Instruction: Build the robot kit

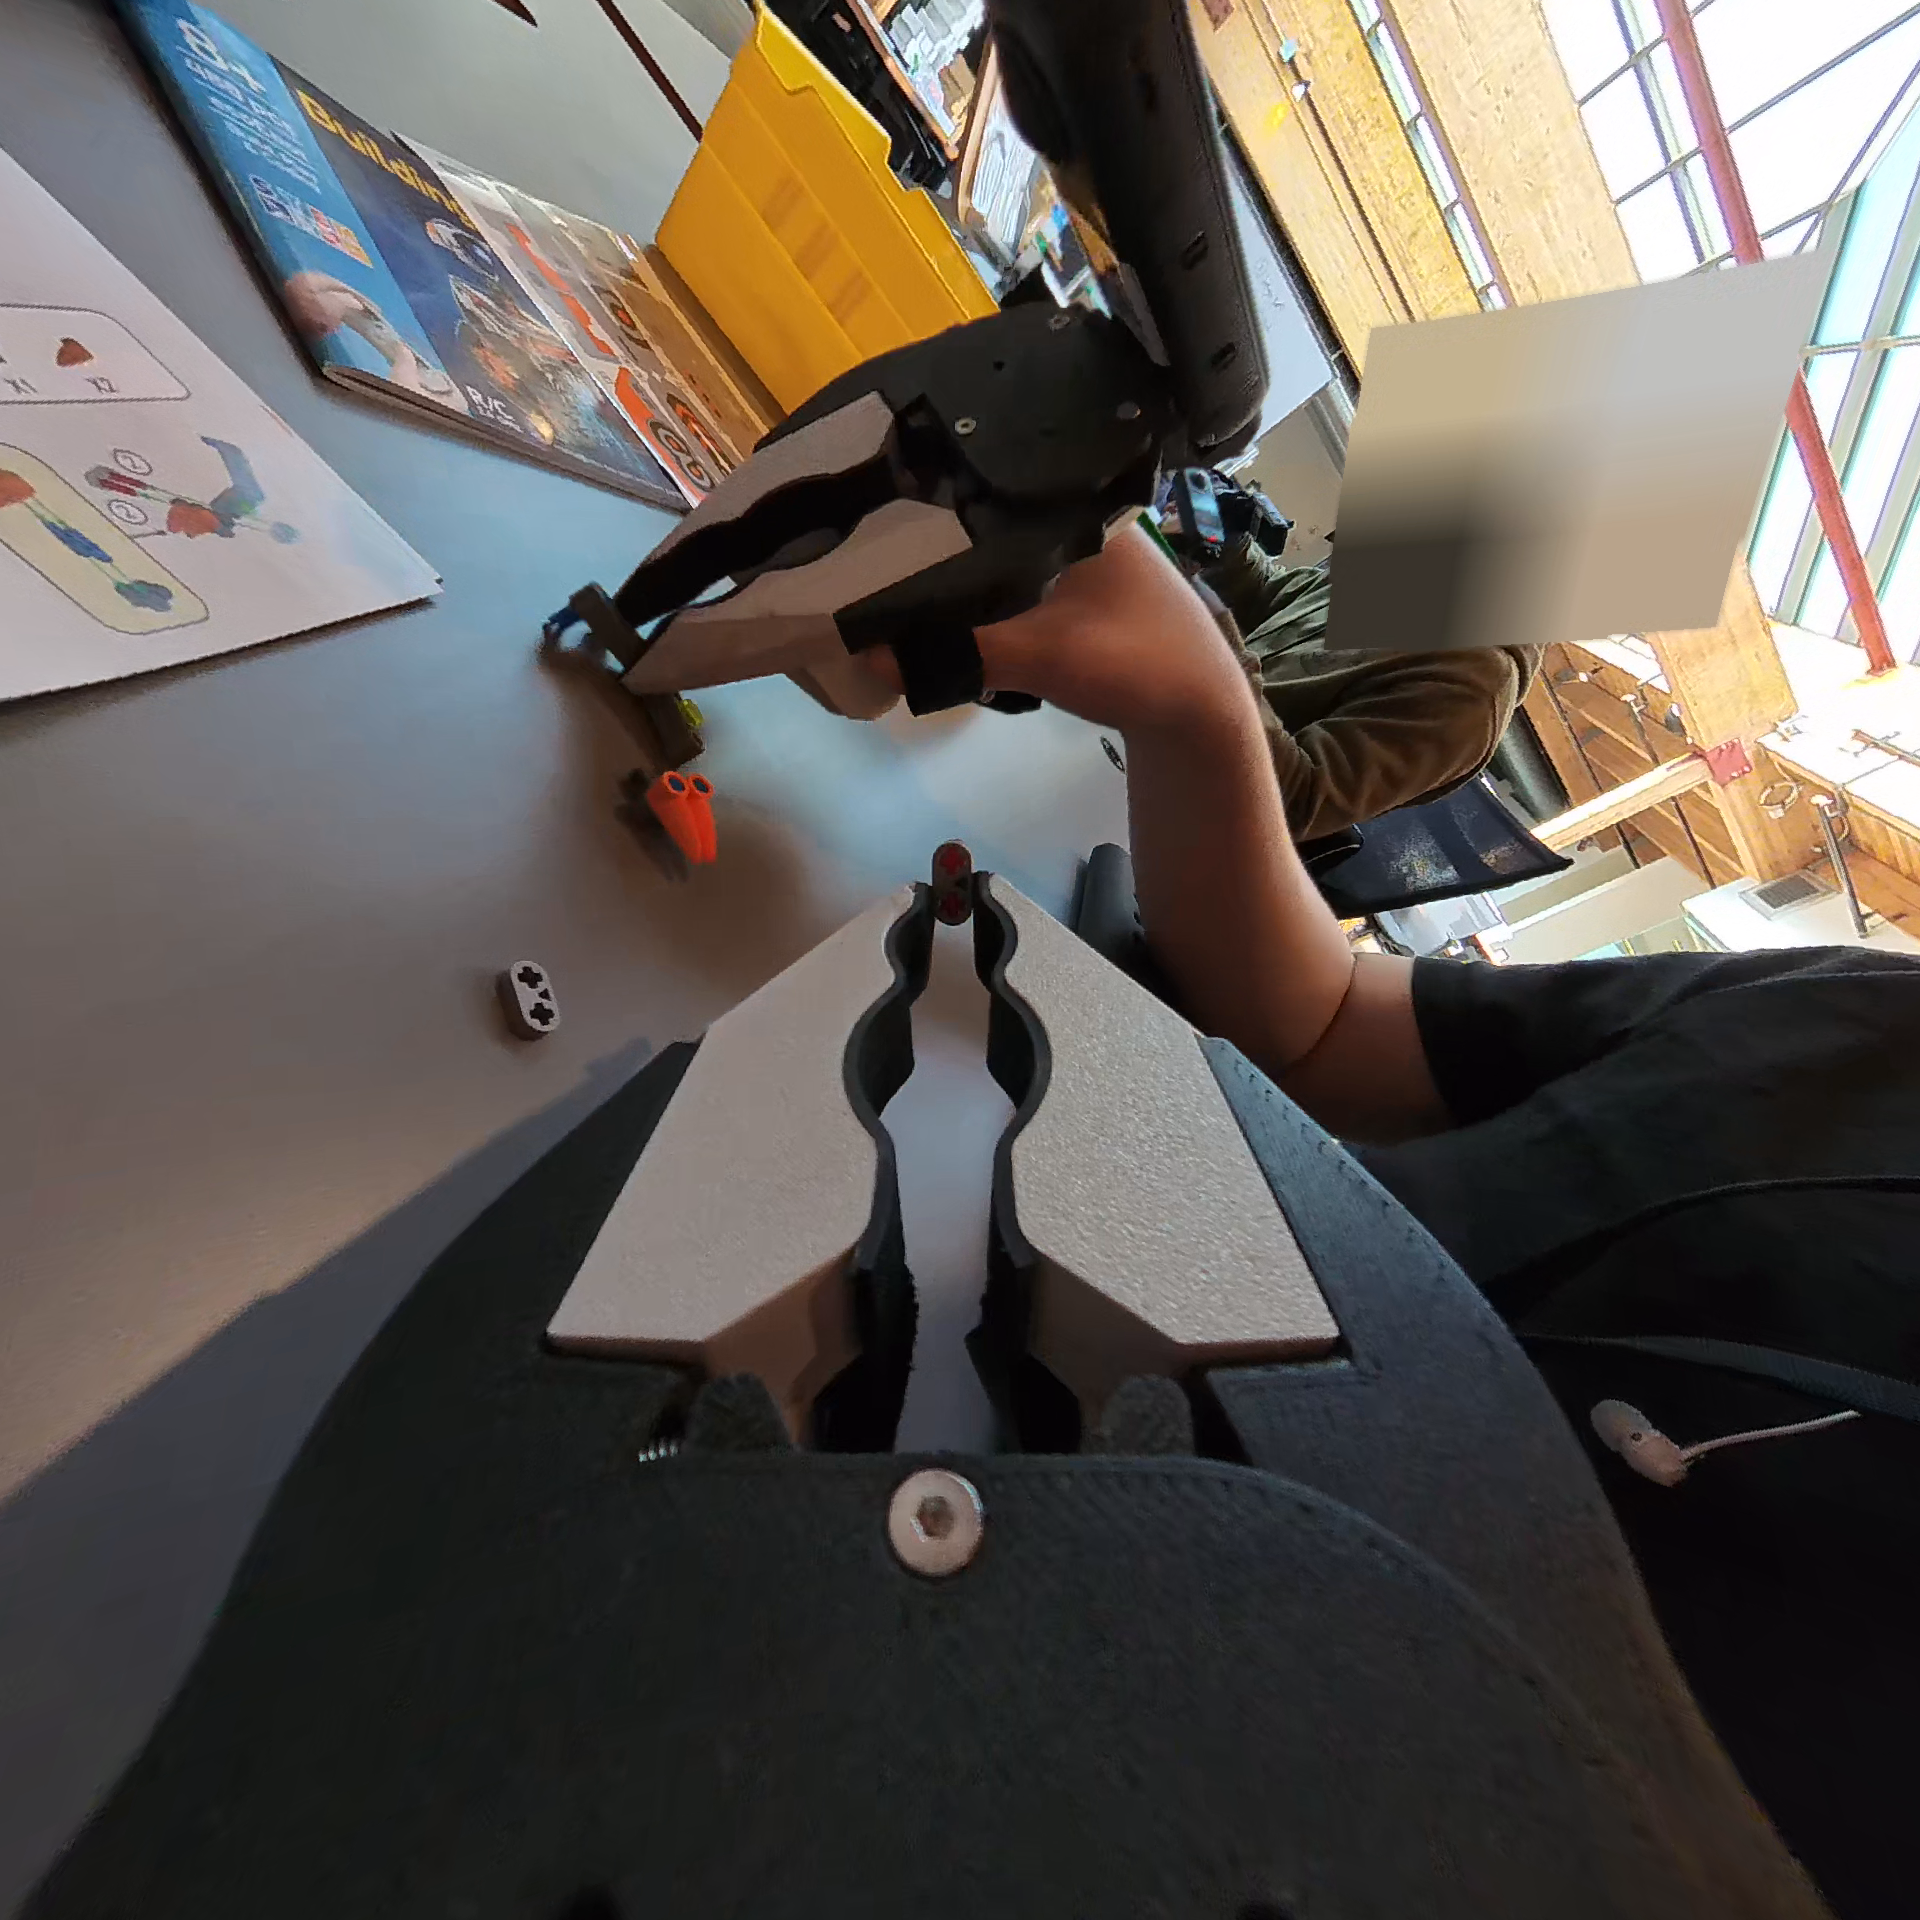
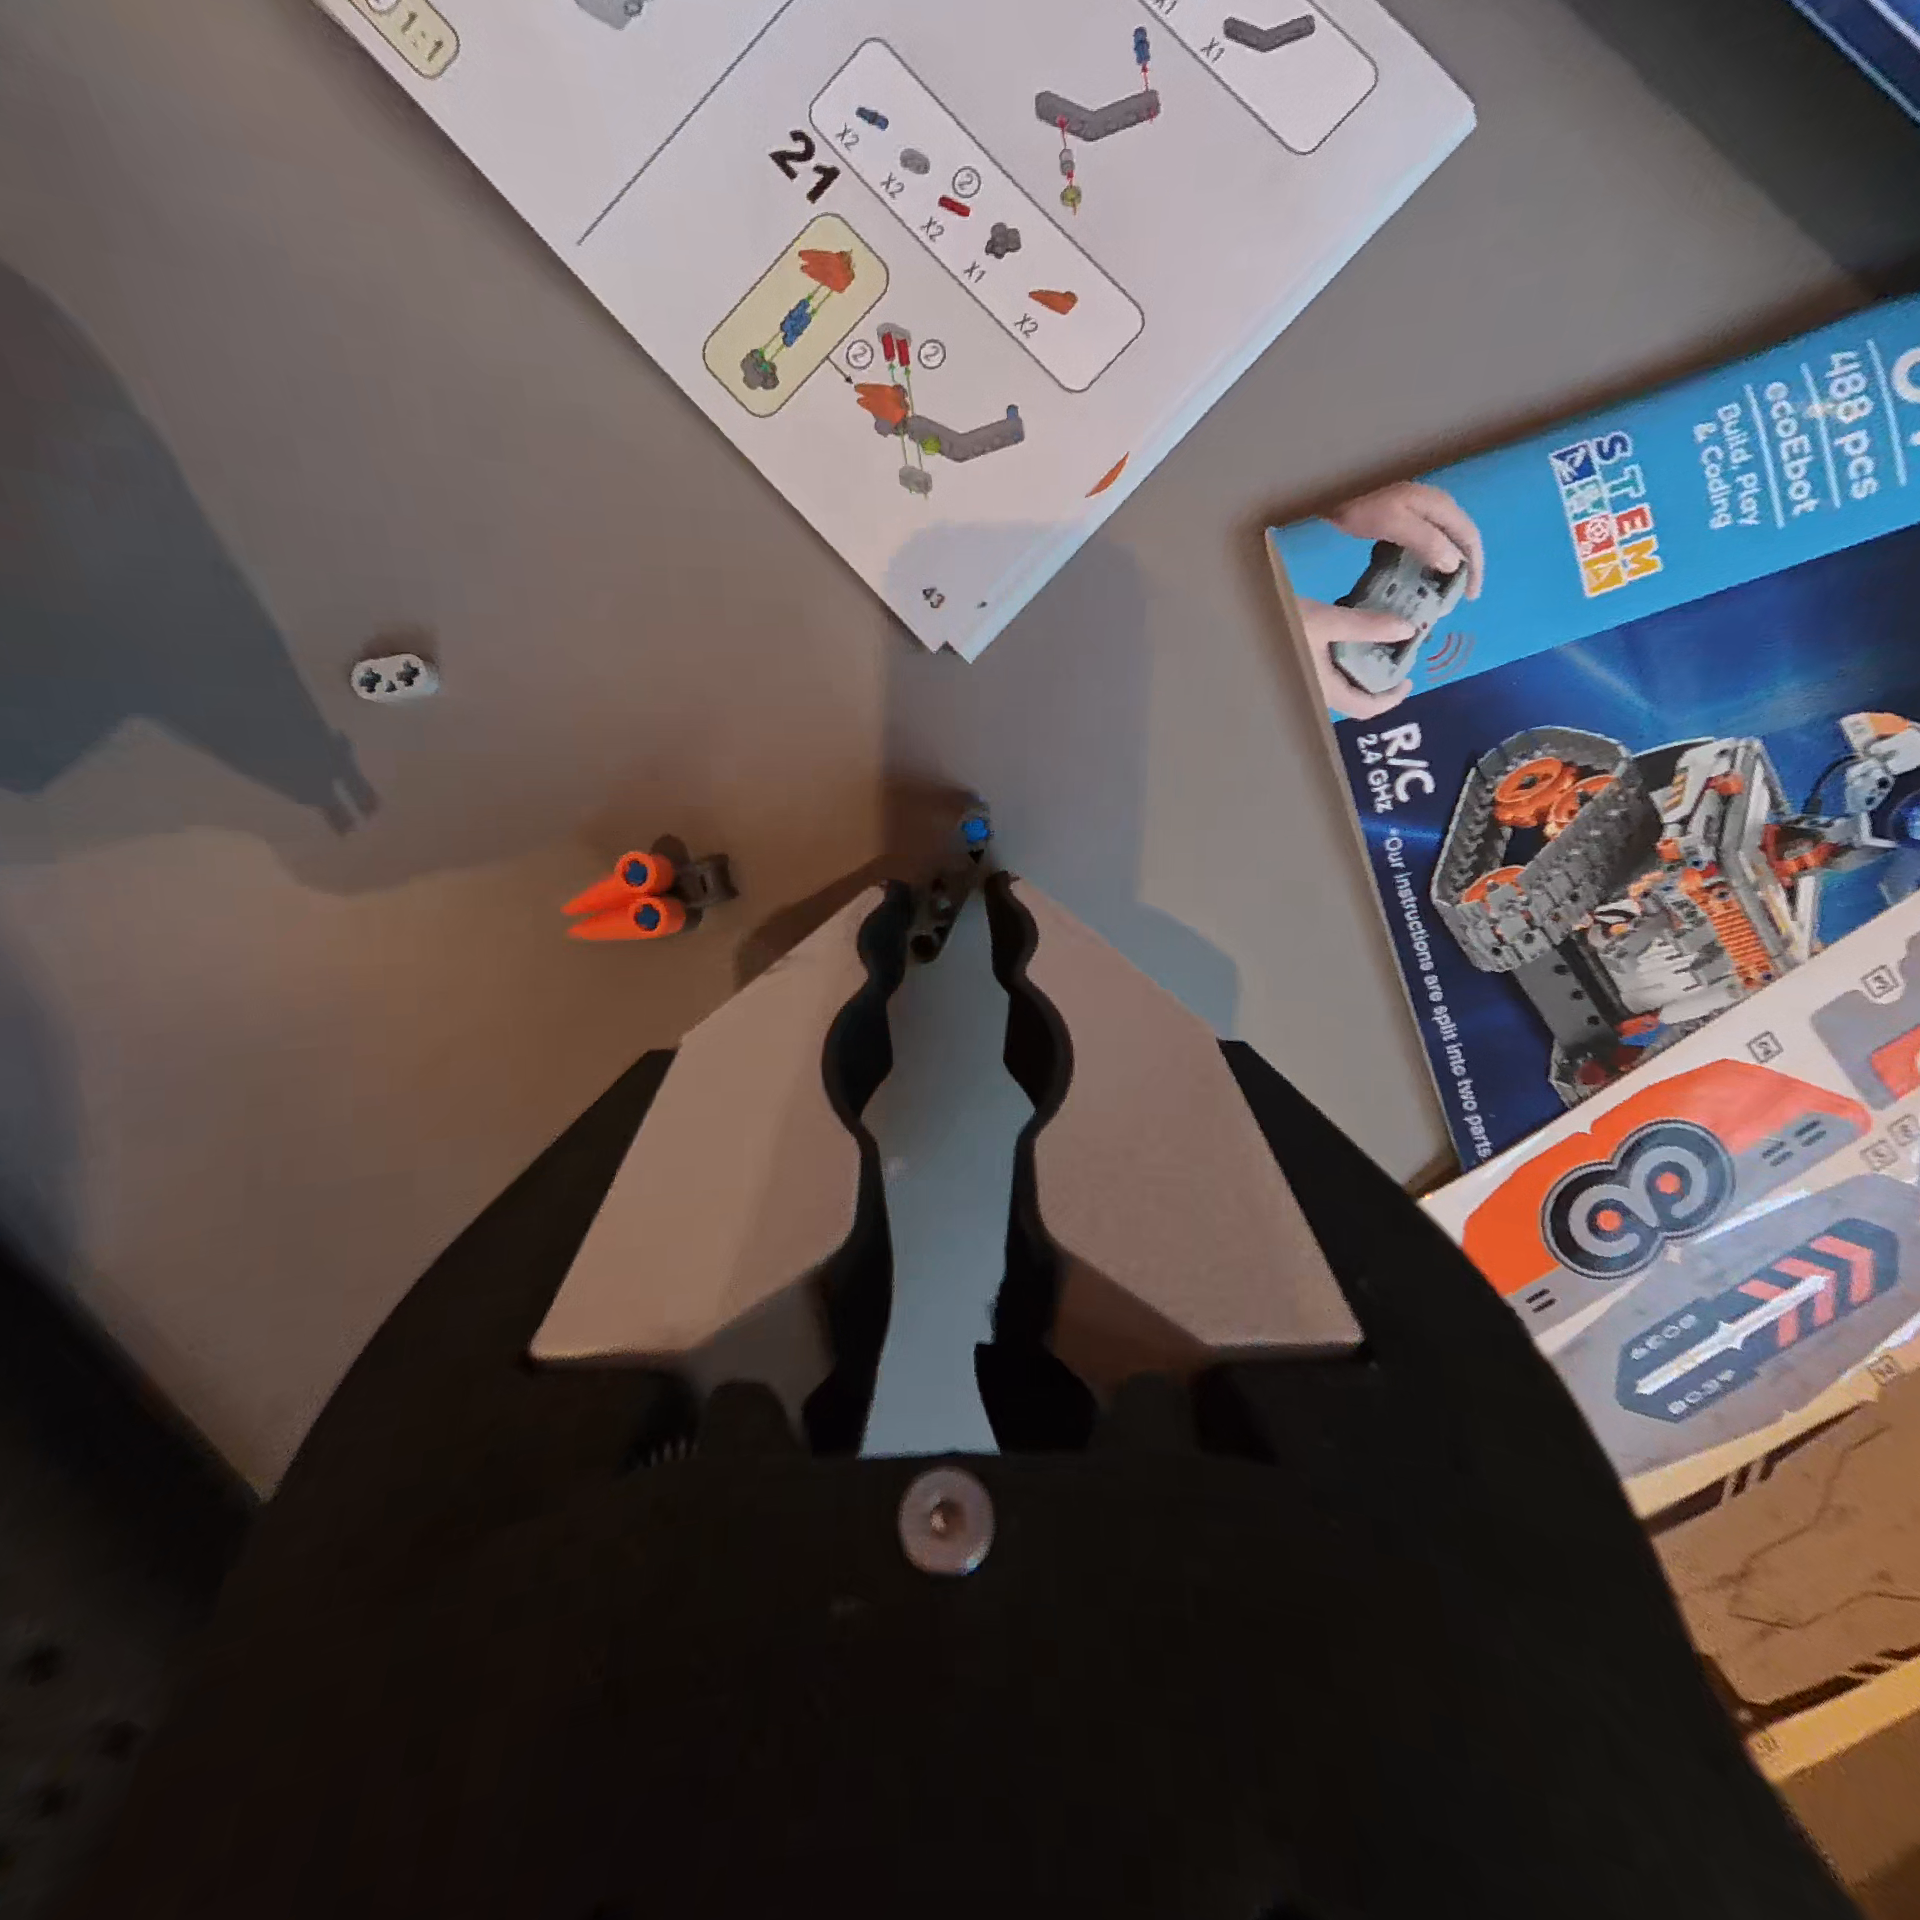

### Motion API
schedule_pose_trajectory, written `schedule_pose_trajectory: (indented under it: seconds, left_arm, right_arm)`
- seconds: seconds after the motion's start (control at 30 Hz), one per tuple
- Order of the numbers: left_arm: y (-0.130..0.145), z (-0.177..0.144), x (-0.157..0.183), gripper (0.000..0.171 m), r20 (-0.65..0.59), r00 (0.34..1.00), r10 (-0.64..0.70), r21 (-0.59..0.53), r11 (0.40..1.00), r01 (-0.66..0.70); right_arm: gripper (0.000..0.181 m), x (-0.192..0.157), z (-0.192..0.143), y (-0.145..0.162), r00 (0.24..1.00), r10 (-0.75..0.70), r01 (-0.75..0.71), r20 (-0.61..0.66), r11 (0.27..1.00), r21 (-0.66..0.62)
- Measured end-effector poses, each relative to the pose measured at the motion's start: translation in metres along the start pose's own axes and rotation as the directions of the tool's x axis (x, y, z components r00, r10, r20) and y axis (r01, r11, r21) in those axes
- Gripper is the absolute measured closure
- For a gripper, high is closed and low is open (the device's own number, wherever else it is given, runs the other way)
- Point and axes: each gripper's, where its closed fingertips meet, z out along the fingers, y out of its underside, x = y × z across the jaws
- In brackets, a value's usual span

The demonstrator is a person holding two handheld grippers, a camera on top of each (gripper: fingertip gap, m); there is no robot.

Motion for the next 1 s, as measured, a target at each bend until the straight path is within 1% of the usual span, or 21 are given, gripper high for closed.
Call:
schedule_pose_trajectory:
  seconds: [0.03, 0.1, 0.23, 0.27, 0.33, 0.43, 0.5, 0.57, 0.63, 0.7, 0.8, 1.0]
  left_arm:
    - [0.001, 0.000, 0.000, 0.166, 0.002, 1.000, -0.003, -0.003, 1.000, 0.003]
    - [0.001, 0.001, 0.000, 0.166, 0.001, 1.000, -0.002, -0.007, 1.000, 0.002]
    - [0.002, 0.001, 0.000, 0.166, 0.002, 1.000, 0.000, -0.010, 1.000, 0.000]
    - [0.002, 0.001, 0.000, 0.166, 0.000, 1.000, -0.002, -0.009, 1.000, 0.002]
    - [0.002, 0.001, 0.001, 0.166, -0.002, 1.000, -0.004, -0.006, 1.000, 0.004]
    - [0.001, 0.000, 0.002, 0.166, -0.008, 1.000, -0.002, -0.001, 1.000, 0.002]
    - [0.000, -0.001, 0.003, 0.166, -0.010, 1.000, 0.001, 0.002, 1.000, -0.001]
    - [0.000, -0.001, 0.004, 0.166, -0.013, 1.000, -0.001, 0.006, 1.000, 0.001]
    - [-0.001, -0.001, 0.004, 0.166, -0.018, 1.000, -0.008, 0.010, 1.000, 0.008]
    - [-0.001, -0.002, 0.005, 0.166, -0.027, 1.000, -0.013, 0.014, 1.000, 0.014]
    - [-0.001, -0.001, 0.006, 0.166, -0.032, 0.999, -0.011, 0.015, 1.000, 0.012]
    - [0.000, 0.000, 0.007, 0.166, -0.046, 0.999, -0.022, 0.009, 1.000, 0.022]
  right_arm:
    - [0.169, 0.000, 0.000, 0.001, 1.000, -0.013, 0.013, -0.003, 1.000, -0.006]
    - [0.171, 0.000, 0.000, 0.001, 0.999, -0.041, 0.041, 0.001, 0.999, 0.012]
    - [0.173, -0.002, -0.002, 0.002, 0.997, -0.020, 0.015, 0.068, 0.997, 0.080]
    - [0.173, -0.002, -0.002, 0.002, 0.996, -0.002, -0.008, 0.090, 0.994, 0.112]
    - [0.174, -0.005, -0.005, 0.000, 0.983, 0.052, -0.084, 0.173, 0.980, 0.183]
    - [0.174, -0.005, -0.020, -0.013, 0.943, 0.136, -0.235, 0.304, 0.919, 0.318]
    - [0.174, -0.005, -0.035, -0.028, 0.888, 0.174, -0.355, 0.426, 0.847, 0.396]
    - [0.174, -0.005, -0.051, -0.042, 0.802, 0.191, -0.489, 0.565, 0.753, 0.440]
    - [0.174, -0.007, -0.065, -0.051, 0.696, 0.170, -0.600, 0.697, 0.671, 0.435]
    - [0.174, -0.009, -0.074, -0.055, 0.593, 0.144, -0.677, 0.792, 0.622, 0.393]
    - [0.174, -0.006, -0.084, -0.060, 0.503, 0.110, -0.744, 0.857, 0.559, 0.366]
    - [0.174, -0.009, -0.101, -0.065, 0.396, 0.029, -0.797, 0.918, 0.507, 0.328]
